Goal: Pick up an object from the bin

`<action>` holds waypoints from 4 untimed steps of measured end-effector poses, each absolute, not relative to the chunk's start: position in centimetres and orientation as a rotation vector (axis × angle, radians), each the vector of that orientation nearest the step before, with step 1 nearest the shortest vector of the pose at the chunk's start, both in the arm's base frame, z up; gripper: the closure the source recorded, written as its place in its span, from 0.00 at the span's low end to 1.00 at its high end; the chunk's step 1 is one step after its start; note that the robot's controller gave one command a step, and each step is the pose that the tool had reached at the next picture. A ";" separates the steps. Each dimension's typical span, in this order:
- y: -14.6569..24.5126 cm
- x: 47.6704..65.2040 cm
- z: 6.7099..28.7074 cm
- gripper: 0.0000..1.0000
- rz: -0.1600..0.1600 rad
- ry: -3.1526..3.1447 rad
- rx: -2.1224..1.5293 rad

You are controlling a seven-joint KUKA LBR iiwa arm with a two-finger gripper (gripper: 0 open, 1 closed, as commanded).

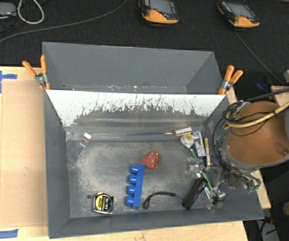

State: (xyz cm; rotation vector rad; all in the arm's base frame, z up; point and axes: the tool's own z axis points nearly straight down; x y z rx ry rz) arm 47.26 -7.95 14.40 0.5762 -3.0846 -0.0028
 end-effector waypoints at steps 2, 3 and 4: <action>-9.3 50.1 8.1 0.00 -0.006 -2.879 1.252; -9.1 49.8 6.9 1.00 -0.017 -2.746 1.510; -9.1 49.8 6.9 1.00 -0.017 -2.746 1.509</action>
Offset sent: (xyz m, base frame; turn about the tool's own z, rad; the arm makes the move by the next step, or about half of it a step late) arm 0.0367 -0.0146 -0.0740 -0.5642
